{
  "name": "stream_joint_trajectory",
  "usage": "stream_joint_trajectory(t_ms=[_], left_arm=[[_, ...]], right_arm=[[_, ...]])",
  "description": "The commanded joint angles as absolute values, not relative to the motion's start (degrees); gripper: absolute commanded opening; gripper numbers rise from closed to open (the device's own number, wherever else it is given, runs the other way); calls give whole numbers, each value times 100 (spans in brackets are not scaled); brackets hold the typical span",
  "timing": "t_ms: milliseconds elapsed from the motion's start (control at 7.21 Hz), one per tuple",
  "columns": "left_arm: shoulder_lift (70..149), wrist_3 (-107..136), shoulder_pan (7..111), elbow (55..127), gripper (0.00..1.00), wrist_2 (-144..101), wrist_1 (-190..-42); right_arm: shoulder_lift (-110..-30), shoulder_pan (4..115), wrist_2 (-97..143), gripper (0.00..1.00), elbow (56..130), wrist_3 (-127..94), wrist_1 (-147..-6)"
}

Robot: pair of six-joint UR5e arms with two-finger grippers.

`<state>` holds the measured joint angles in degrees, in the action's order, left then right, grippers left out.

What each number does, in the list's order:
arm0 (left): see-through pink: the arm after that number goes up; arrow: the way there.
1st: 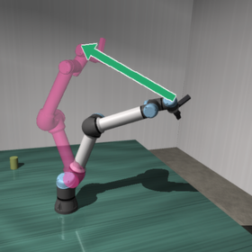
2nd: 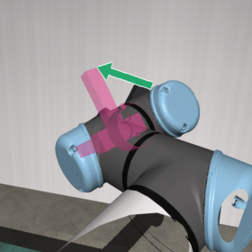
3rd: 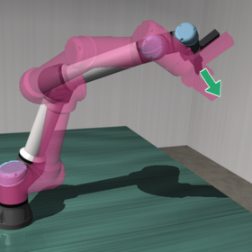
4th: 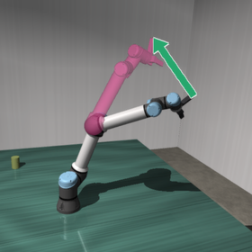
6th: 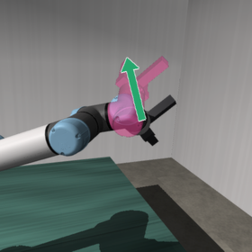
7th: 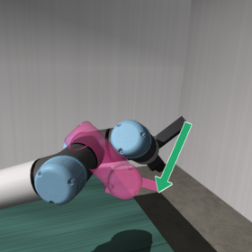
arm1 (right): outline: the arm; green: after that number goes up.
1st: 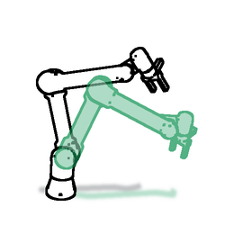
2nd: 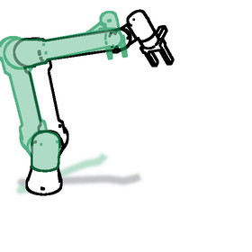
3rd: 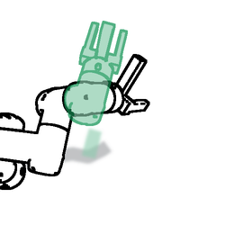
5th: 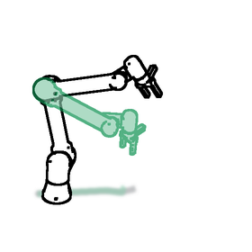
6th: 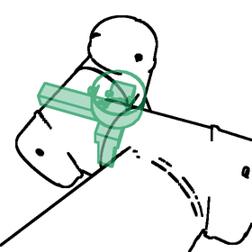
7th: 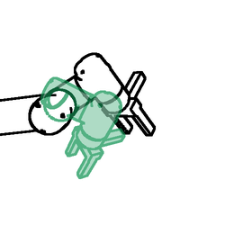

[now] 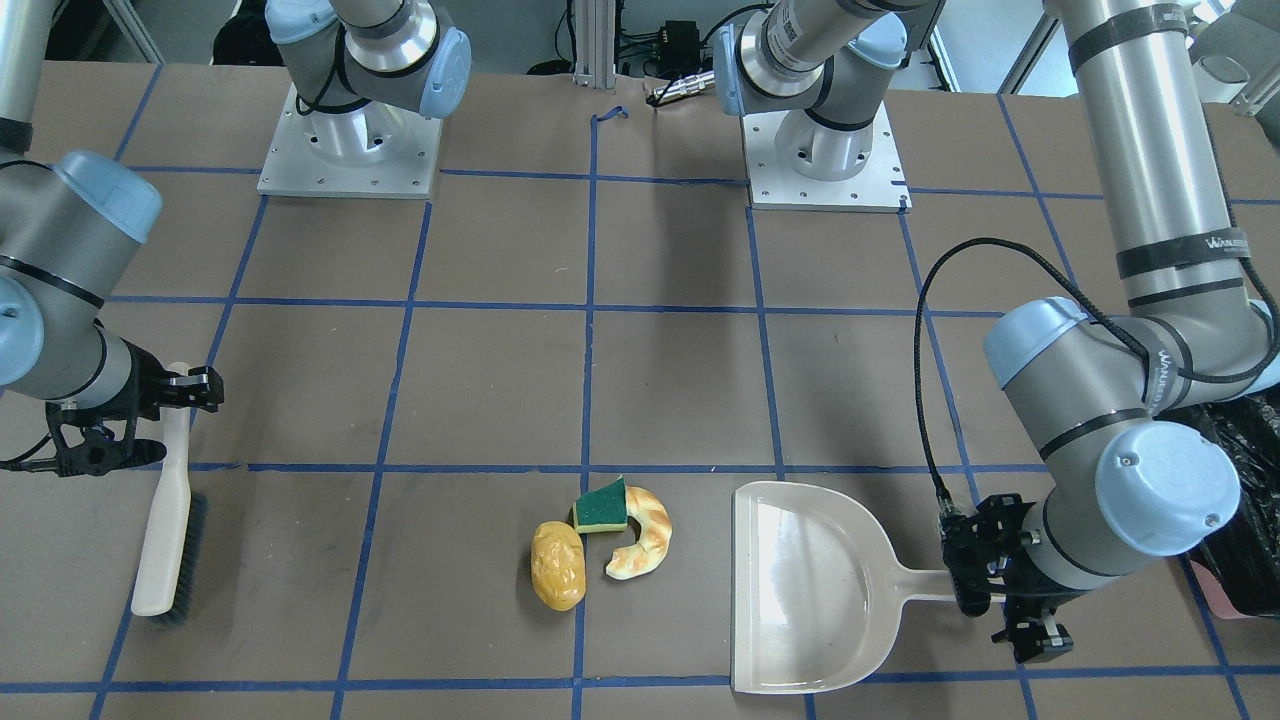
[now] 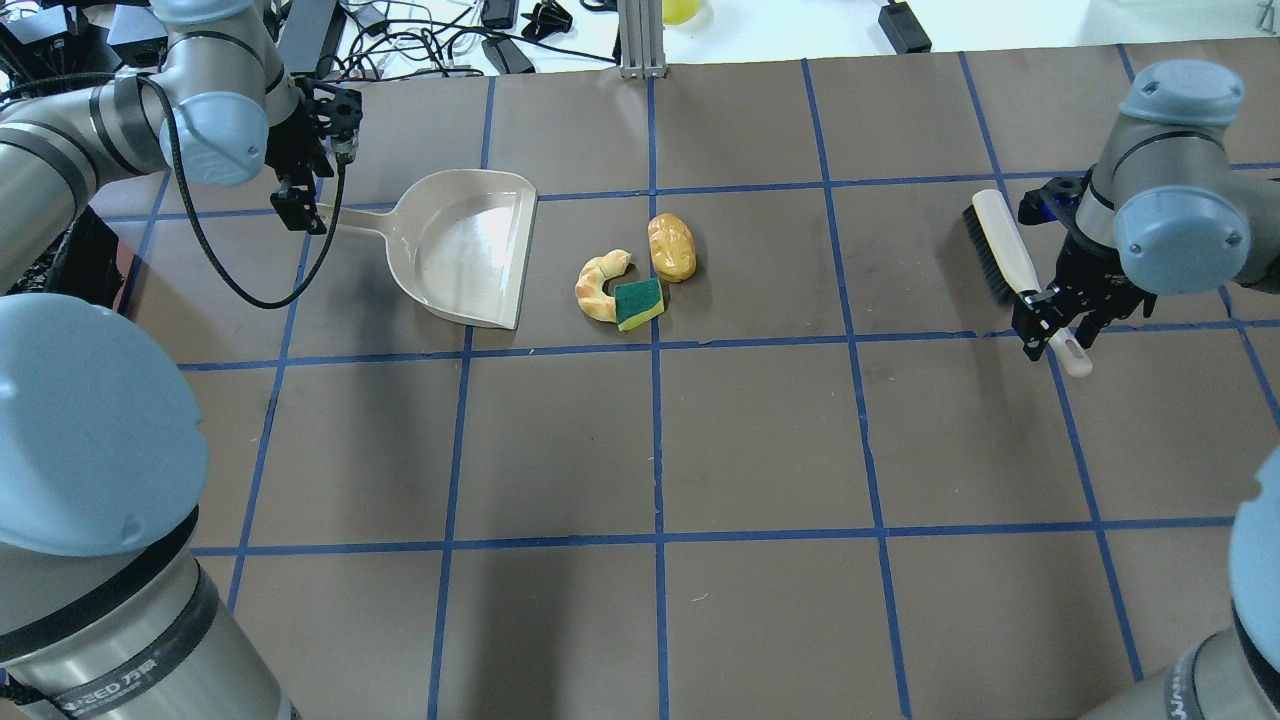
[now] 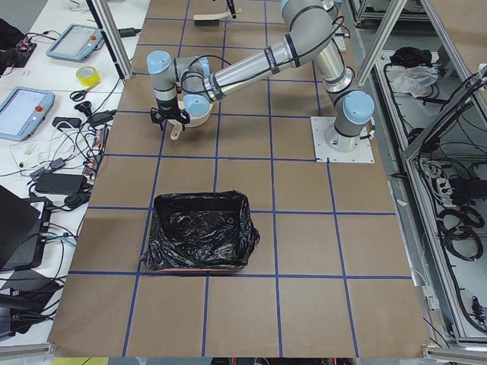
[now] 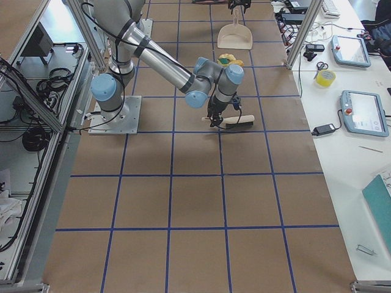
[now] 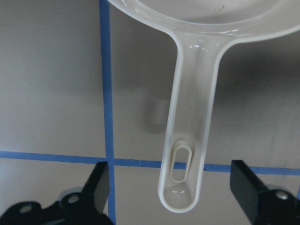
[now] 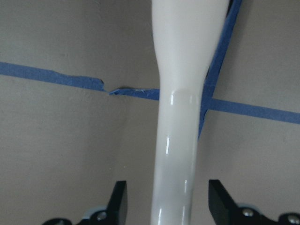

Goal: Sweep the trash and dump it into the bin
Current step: 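Lower the right gripper and grasp the white brush handle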

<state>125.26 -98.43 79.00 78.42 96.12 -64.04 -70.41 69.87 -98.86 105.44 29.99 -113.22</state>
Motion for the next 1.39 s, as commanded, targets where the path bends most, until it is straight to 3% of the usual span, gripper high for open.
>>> stream_joint_trajectory(t_ms=[0, 139, 416, 693, 970, 1248], left_arm=[[12551, -9835, 7901, 7866, 92, 9580, -6592], [12551, -9826, 7901, 7875, 92, 9589, -6600], [12551, -9748, 7919, 7893, 92, 9580, -6653], [12533, -9554, 7928, 7945, 83, 9571, -6653], [12533, -9650, 7928, 7945, 64, 9545, -6645], [12507, -9633, 7919, 7972, 36, 9378, -6645]], right_arm=[[-7049, 6979, -9879, 31, 10547, 2945, -11303], [-7058, 6979, -9870, 3, 10521, 2936, -11303], [-7093, 6979, -9818, 0, 10468, 2874, -11294], [-7119, 7031, -9773, 0, 10320, 2604, -11277], [-7189, 7328, -9451, 0, 10082, 1875, -10969], [-7242, 7933, -9220, 0, 10072, 1741, -10795]])
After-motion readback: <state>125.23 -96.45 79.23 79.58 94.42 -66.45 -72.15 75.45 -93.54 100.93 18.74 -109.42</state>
